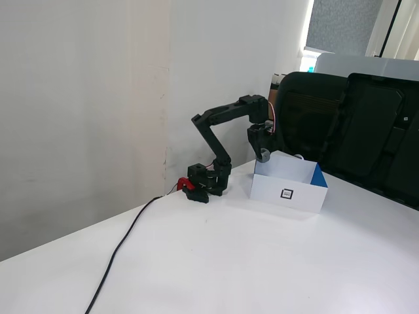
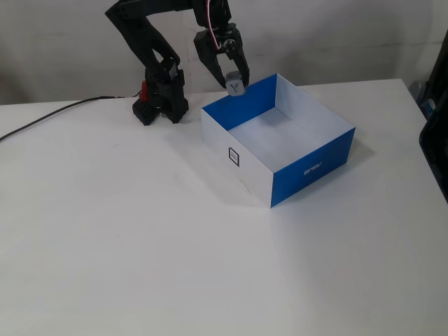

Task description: Grasp the gray block and put it in the box.

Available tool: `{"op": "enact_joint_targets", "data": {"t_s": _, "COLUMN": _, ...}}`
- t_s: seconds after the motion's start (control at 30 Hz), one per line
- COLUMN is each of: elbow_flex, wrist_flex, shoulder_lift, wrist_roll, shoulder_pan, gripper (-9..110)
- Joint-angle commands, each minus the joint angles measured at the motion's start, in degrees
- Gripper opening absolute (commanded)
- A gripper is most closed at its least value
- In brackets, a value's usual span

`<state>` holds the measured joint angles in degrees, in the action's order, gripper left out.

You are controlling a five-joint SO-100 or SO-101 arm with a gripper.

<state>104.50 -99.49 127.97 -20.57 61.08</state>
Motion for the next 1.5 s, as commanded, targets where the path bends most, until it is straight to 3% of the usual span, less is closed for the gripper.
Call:
{"op": "enact_joint_targets", "data": {"t_s": 0.0, "elbow_flex": -0.26, "wrist_flex": 0.7, "shoulder_lift": 2.29, "wrist_roll": -0.35, "shoulder_pan": 0.62, "gripper": 0}}
{"op": "enact_joint_targets", "data": {"t_s": 0.07, "elbow_flex": 0.09, "wrist_flex": 1.23, "shoulder_lift": 2.29, "wrist_roll": -0.09, "shoulder_pan": 0.09, "gripper": 5}}
{"op": "enact_joint_targets", "data": {"t_s": 0.2, "elbow_flex": 1.32, "wrist_flex": 2.2, "shoulder_lift": 2.99, "wrist_roll": 0.35, "shoulder_pan": -1.14, "gripper": 36}}
{"op": "enact_joint_targets", "data": {"t_s": 0.4, "elbow_flex": 2.29, "wrist_flex": 3.16, "shoulder_lift": 3.96, "wrist_roll": 0.18, "shoulder_pan": -2.81, "gripper": 42}}
{"op": "enact_joint_targets", "data": {"t_s": 0.6, "elbow_flex": 3.34, "wrist_flex": 4.31, "shoulder_lift": 4.92, "wrist_roll": 0.35, "shoulder_pan": -5.27, "gripper": 38}}
{"op": "enact_joint_targets", "data": {"t_s": 0.7, "elbow_flex": 4.22, "wrist_flex": 5.45, "shoulder_lift": 6.06, "wrist_roll": 0.53, "shoulder_pan": -7.73, "gripper": 22}}
{"op": "enact_joint_targets", "data": {"t_s": 0.9, "elbow_flex": 4.66, "wrist_flex": 7.47, "shoulder_lift": 8.53, "wrist_roll": 2.46, "shoulder_pan": -14.77, "gripper": 0}}
{"op": "enact_joint_targets", "data": {"t_s": 1.47, "elbow_flex": 7.56, "wrist_flex": 8.0, "shoulder_lift": 19.51, "wrist_roll": 4.39, "shoulder_pan": -41.13, "gripper": 0}}
